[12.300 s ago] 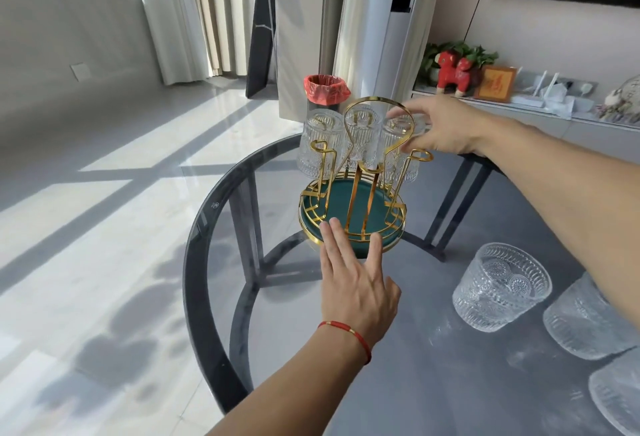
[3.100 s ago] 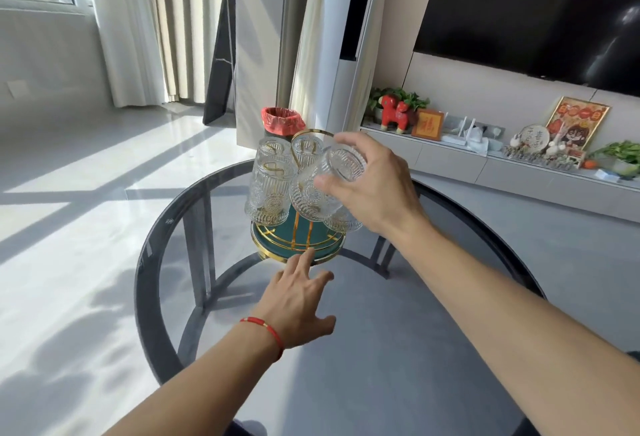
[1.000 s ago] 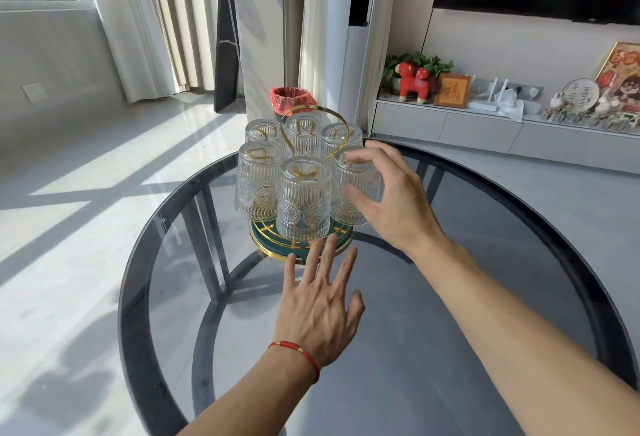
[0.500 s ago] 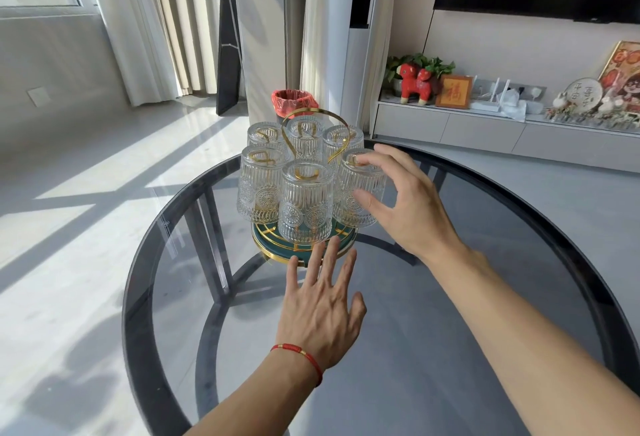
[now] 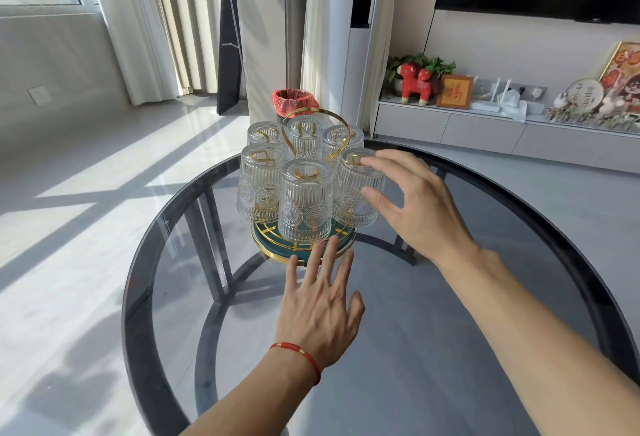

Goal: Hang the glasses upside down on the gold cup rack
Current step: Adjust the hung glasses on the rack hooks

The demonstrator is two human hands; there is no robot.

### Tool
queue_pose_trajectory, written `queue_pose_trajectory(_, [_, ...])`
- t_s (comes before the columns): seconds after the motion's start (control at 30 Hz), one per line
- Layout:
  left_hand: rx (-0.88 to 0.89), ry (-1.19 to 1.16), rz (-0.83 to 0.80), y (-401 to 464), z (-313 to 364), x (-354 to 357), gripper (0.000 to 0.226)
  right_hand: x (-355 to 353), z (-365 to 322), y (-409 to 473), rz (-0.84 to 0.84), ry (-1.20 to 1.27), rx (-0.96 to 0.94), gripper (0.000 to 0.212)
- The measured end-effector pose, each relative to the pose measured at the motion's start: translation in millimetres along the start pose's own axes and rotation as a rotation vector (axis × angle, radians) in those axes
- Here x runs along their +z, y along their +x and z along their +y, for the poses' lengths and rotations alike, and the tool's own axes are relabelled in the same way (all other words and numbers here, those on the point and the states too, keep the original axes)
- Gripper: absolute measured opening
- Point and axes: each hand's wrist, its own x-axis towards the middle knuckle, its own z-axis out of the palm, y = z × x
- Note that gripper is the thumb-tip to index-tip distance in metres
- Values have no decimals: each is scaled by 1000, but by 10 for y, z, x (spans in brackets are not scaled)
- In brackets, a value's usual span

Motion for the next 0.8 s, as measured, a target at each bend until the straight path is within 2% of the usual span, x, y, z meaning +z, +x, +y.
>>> queue_pose_trajectory(0.3, [-1,3,-7,1,2,-11,67,-41,-24,22,-19,-62,-13,42])
queue_pose_trajectory(0.5, [-2,-4,-2,-4,6,-19,68,-9,-77,55,-104,-86,-24,55])
queue_pose_trajectory(0.8, [-1,-4,0,-3,-2,-10,67,-4,-40,33,-102,-66,-40,53])
